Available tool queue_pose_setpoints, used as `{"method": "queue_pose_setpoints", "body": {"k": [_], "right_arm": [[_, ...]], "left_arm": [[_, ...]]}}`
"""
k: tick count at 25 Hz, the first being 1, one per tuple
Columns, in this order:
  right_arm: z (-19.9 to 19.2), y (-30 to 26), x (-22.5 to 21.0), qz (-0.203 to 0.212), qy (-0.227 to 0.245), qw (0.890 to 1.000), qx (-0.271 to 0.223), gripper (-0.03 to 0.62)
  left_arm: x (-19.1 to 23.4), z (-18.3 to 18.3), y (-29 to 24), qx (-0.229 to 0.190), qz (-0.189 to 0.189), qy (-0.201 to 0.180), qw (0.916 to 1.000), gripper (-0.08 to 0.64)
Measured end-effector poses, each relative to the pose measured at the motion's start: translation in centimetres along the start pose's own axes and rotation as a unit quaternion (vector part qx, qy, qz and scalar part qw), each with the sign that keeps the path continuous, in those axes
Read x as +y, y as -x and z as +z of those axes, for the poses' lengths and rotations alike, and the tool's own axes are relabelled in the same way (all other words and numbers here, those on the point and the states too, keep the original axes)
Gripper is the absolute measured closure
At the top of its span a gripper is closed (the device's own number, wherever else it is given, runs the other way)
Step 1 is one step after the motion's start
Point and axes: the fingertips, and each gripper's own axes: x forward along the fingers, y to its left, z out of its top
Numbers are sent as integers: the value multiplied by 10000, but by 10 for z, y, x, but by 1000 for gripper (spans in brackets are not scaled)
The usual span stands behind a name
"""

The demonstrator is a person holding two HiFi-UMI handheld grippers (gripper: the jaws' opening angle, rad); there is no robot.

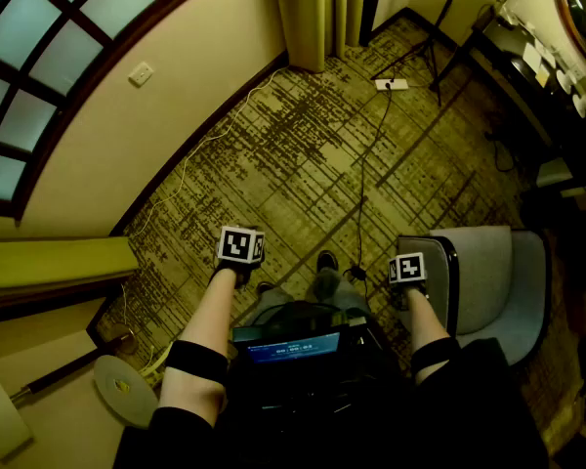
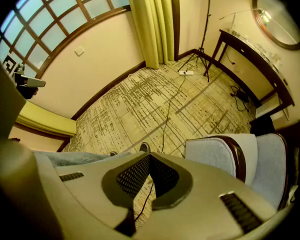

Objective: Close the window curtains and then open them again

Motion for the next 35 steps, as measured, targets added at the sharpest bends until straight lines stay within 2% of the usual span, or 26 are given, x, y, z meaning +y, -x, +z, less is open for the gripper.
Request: {"method": "queue_pose_setpoints", "body": {"k": [5,9,12,16,19,22,26,29,32,35], "right_arm": [[54,10,50,142,543,9976,-408,578],[116,25,96,282,1203,9883,-898,578],[156,43,137,413,1685,9759,-1325,578],[199,68,203,722,2350,9512,-1867,578],[228,97,262,1044,2798,9261,-2305,578],[247,127,319,1414,3229,8932,-2792,578],[262,179,393,1876,3814,8359,-3472,577],[256,218,447,2350,4104,7964,-3770,578],[250,256,490,2762,4209,7693,-3933,577],[251,286,517,2987,4279,7516,-4035,577]], "left_arm": [[35,-9,32,-503,254,202,9982,560],[61,-19,57,-1031,487,411,9926,560],[79,-27,82,-1476,732,533,9849,560],[104,-45,124,-2008,1167,931,9682,560],[126,-60,156,-2406,1606,1232,9493,560],[145,-77,190,-2756,2029,1444,9285,560],[164,-91,240,-3257,2387,1770,8975,560],[178,-99,281,-3589,2527,1838,8795,560],[188,-106,320,-3821,2743,1815,8636,560],[197,-114,353,-4004,2865,1864,8502,560]]}}
